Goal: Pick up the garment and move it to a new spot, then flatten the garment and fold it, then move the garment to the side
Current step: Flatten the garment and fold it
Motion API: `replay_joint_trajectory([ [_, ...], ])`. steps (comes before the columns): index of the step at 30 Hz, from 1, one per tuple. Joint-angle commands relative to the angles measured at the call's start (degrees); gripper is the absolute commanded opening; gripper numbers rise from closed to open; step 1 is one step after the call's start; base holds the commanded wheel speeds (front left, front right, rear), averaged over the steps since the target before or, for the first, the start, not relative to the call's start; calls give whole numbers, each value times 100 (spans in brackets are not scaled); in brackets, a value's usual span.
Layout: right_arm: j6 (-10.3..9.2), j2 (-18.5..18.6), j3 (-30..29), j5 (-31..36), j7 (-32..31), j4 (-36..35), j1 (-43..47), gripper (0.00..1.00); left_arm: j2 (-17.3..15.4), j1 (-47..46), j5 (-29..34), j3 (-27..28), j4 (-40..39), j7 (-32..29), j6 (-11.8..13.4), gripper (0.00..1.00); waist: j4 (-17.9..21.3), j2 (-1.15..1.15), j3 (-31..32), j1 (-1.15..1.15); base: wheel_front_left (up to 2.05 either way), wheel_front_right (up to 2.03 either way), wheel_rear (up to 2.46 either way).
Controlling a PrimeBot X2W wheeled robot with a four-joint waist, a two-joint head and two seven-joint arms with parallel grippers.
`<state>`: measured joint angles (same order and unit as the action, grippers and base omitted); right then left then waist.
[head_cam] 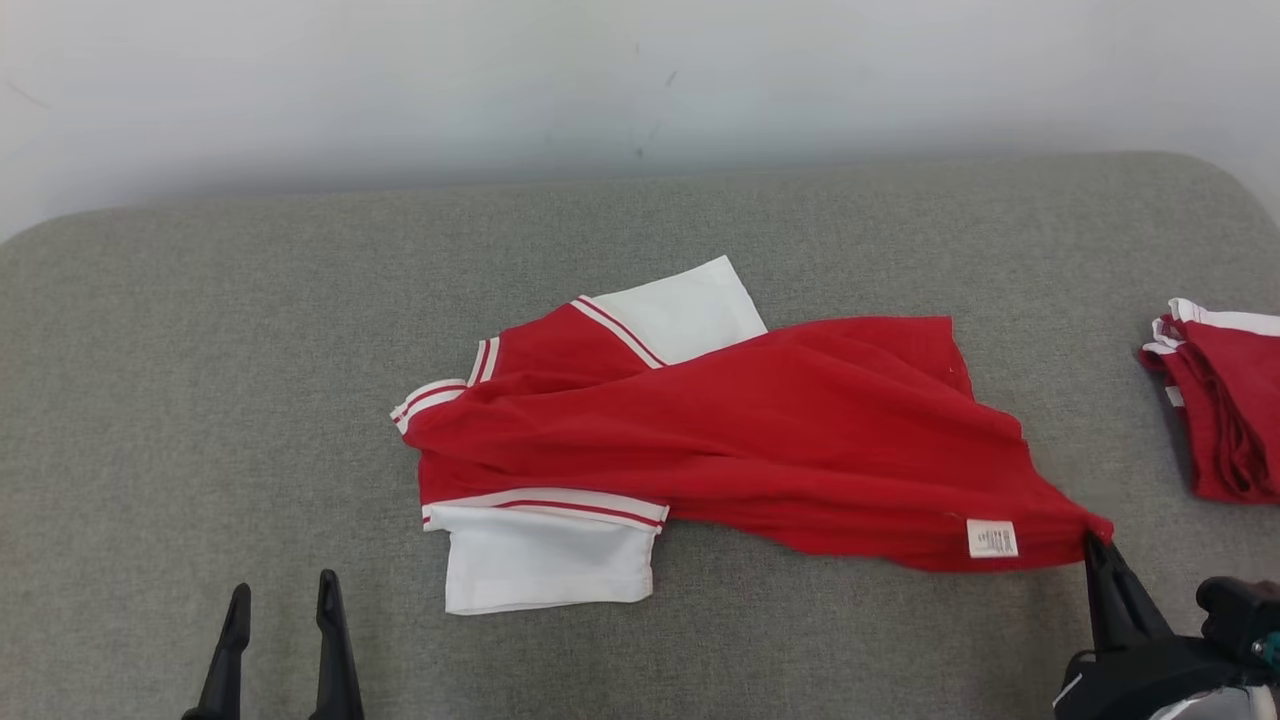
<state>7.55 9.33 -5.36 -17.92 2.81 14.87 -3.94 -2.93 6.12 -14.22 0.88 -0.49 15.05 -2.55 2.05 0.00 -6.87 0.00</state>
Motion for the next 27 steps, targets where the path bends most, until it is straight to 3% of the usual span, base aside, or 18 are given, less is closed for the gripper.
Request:
replay_joint_trajectory([
  [1,-14,-65,-103,51,-121,-15,118,0,7,-60,-30,23,19,16,-37,100,1,0,-23,0,0,0,0],
  [3,-14,-139,-183,99,-249,48,171,0,7,-99,-17,41,39,16,-33,100,-9,0,-36,0,0,0,0],
  [4,-14,-174,-228,123,-281,94,179,24,6,-117,-10,48,44,16,-44,100,-15,0,-41,0,0,0,0],
  [5,-15,-200,-307,158,-329,177,177,100,7,-134,-2,51,51,16,-55,100,-25,0,-44,0,0,0,0],
  [17,-14,-496,-818,394,-230,398,108,100,7,-100,-24,118,88,16,-72,100,-108,0,33,0,0,0,0],
  [27,-14,-607,-500,380,-419,-16,118,100,6,-36,-59,89,57,16,-10,100,-9,0,152,0,0,0,0],
])
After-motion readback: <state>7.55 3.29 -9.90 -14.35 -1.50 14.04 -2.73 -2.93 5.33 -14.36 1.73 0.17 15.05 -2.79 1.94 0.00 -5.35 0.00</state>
